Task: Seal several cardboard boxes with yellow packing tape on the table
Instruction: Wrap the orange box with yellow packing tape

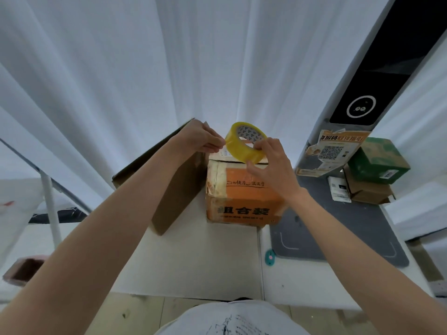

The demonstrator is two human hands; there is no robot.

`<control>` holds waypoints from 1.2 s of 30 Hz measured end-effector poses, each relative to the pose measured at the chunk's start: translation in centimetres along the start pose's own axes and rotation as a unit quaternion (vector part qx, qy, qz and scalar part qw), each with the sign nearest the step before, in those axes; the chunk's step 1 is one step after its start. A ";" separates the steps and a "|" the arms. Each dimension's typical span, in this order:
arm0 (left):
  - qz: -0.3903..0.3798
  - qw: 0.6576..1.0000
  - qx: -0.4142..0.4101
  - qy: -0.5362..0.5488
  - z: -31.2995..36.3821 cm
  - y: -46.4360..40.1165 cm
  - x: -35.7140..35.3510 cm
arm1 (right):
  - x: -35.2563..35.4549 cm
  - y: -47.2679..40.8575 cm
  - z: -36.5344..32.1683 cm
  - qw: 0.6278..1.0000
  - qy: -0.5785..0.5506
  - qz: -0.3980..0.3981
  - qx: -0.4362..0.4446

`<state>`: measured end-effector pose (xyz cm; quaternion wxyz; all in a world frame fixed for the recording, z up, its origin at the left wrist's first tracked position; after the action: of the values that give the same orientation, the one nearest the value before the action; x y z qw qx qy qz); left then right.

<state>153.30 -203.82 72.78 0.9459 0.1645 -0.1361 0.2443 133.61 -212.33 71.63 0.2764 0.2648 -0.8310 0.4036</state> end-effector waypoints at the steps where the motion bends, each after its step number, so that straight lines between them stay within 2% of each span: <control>1: 0.001 1.000 0.002 -0.010 0.0 -0.2 0.0 | 0.0 -0.3 0.2 1.000 0.009 -0.004 0.010; 6: -0.017 0.996 0.022 -0.084 0.2 -1.0 -0.2 | -0.9 -1.1 1.1 0.998 0.040 -0.015 0.047; 8: -0.002 0.998 0.019 -0.057 0.3 -1.2 0.1 | -1.0 -1.3 1.6 0.999 0.022 -0.008 0.027; 11: 0.029 0.999 -0.012 0.017 0.2 -1.8 0.3 | -1.1 -2.0 2.9 0.998 -0.014 -0.018 -0.062; 15: 0.071 0.993 -0.038 0.081 -0.3 -2.2 -0.3 | -2.0 -2.9 4.0 0.982 -0.078 -0.088 -0.148; 18: 0.083 0.989 -0.028 0.118 -1.0 -2.4 -0.6 | -3.0 -3.5 4.4 0.977 -0.063 -0.138 -0.150; 25: 0.115 0.981 0.028 0.155 -3.3 -3.4 -0.5 | -3.2 -4.6 5.7 0.983 -0.009 -0.093 -0.155; 30: 0.163 0.972 0.023 0.170 -3.3 -3.7 -0.4 | -3.4 -4.2 6.4 0.960 -0.143 -0.034 -0.237; 36: 0.194 0.966 0.035 0.169 -5.6 -3.6 0.6 | -3.3 -5.9 6.6 0.984 -0.066 -0.015 -0.162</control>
<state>156.60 -204.46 67.02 0.8834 0.1242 0.0055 0.4519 138.27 -220.20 69.04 0.2659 0.2549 -0.8980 0.2407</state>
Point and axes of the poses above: each hand's wrist, its own y-axis away from the middle knuckle, its own x-axis out of the back of the hand, z = x × y, the point moved 8 cm from there along -y, towards the middle knuckle, and after that the axes turned 2 degrees about -x, right-handed, at the moved point
